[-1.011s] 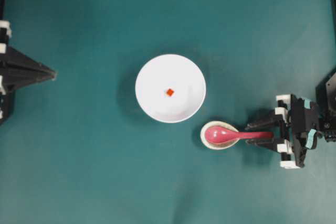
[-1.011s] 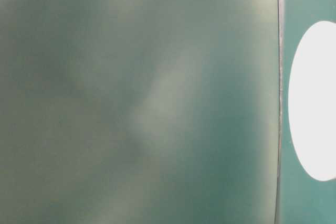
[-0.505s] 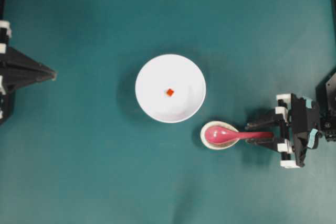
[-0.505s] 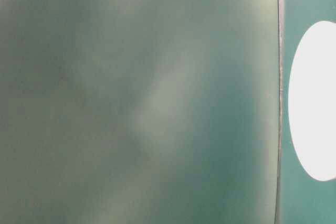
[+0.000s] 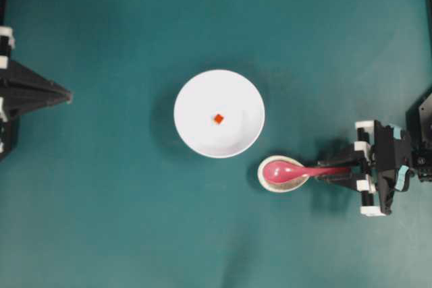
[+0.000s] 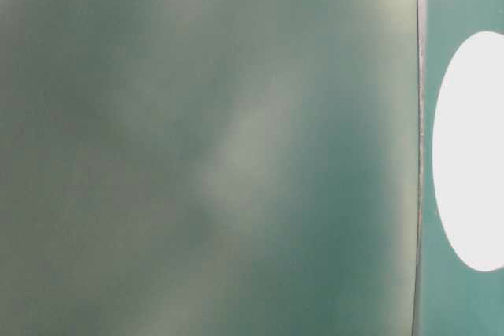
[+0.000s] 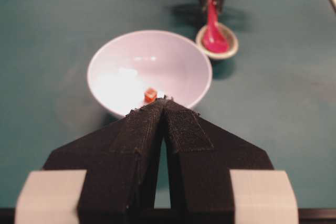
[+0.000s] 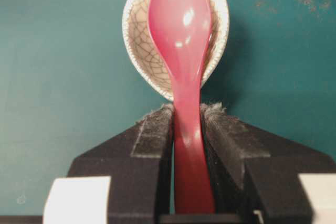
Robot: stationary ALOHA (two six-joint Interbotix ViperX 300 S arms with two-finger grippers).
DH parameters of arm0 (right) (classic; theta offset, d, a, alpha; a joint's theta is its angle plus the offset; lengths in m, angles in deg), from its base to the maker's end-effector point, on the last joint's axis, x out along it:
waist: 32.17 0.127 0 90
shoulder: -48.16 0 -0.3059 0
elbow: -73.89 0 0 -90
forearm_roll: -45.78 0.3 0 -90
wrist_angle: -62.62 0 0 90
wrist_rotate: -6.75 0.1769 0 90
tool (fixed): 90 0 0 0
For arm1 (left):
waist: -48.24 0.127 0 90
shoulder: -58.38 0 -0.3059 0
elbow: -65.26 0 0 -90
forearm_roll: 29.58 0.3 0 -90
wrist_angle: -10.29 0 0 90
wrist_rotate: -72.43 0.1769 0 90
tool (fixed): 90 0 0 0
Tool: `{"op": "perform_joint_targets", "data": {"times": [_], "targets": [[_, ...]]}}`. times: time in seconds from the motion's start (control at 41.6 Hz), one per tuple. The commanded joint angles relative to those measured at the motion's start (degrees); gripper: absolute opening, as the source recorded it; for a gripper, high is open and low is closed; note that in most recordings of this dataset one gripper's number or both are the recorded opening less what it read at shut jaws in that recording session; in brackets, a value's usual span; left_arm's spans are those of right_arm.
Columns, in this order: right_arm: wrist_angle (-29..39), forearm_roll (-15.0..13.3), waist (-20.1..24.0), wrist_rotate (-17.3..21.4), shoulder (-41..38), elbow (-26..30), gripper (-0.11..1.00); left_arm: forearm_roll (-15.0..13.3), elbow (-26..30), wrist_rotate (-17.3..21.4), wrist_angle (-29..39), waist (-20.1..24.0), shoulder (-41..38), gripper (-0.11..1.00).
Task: Grip the spoon and scoop the red block from the bowl with right arm.
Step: 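Close the right gripper on the spoon handle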
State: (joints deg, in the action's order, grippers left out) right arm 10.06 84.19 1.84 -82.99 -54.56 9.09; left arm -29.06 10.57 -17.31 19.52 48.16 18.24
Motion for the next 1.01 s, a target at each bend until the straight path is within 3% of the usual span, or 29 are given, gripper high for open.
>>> {"op": "perform_joint_targets", "data": {"times": [0.0, 0.626, 0.722, 0.866, 0.987], "targets": [[-0.5, -0.1, 0.2, -0.2, 0.4, 0.4, 0.26, 0.2, 1.2, -0.1, -0.4, -0.1, -0.5, 0.03], [0.6, -0.1, 0.3, -0.1, 0.8, 0.4, 0.23, 0.2, 1.1, -0.1, -0.3, -0.1, -0.5, 0.03], [1.5, -0.1, 0.2, -0.1, 0.8, 0.4, 0.30, 0.2, 1.1, -0.2, -0.4, -0.1, -0.5, 0.03], [2.5, -0.1, 0.3, -0.8, 0.8, 0.4, 0.49, 0.2, 1.1, -0.2, -0.4, -0.1, -0.5, 0.03], [2.5, -0.2, 0.3, -3.6, 0.8, 0.5, 0.57, 0.2, 1.1, -0.2, -0.4, -0.1, -0.5, 0.03]]}}
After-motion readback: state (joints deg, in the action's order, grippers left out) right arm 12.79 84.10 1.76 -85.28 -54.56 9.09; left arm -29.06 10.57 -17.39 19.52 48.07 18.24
